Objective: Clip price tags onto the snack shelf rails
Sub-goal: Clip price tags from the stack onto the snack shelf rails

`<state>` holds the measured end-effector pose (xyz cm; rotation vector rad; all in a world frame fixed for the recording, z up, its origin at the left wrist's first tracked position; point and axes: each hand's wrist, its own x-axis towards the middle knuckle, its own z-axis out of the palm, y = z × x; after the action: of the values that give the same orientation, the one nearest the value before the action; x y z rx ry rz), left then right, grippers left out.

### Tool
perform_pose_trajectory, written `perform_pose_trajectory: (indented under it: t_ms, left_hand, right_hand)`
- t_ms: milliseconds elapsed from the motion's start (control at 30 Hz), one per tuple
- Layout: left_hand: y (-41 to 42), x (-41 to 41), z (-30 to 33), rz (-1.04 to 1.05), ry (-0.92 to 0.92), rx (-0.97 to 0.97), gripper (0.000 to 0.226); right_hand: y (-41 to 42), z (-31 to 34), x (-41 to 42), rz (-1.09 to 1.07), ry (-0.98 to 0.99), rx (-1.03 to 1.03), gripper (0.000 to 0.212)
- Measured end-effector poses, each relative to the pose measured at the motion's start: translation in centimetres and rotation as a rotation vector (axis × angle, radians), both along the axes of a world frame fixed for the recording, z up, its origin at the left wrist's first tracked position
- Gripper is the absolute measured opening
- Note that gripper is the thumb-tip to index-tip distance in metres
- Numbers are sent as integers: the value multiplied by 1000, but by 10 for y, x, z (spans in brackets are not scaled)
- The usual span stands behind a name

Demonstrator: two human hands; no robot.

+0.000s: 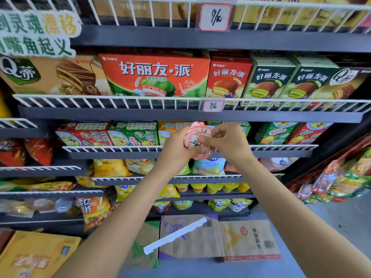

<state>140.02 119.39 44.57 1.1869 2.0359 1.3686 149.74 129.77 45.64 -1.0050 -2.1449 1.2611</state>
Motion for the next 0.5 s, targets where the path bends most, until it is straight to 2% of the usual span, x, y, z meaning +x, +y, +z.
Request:
perform_pose_trajectory:
  t_ms: [67, 133, 233, 367, 500]
  left_hand:
    - [-5, -1, -5, -37, -134, 16, 13]
    - [-9, -1, -13, -22, -243, 35, 7]
    - [-11, 0, -22, 33, -428, 75, 8]
    - [-9, 1, -36, 86, -599, 105, 11]
    - [-3, 4, -52, 195, -632, 84, 14]
  right_hand:
    - [0, -6, 1, 14, 17, -25, 22]
    - [-1, -12, 1, 42, 44, -64, 18]
    - [-4, -23, -1, 33, 88, -126, 8]
    - [-7, -36, -1, -1, 88, -45, 9]
    - [-11, -50, 1, -73, 70, -80, 10]
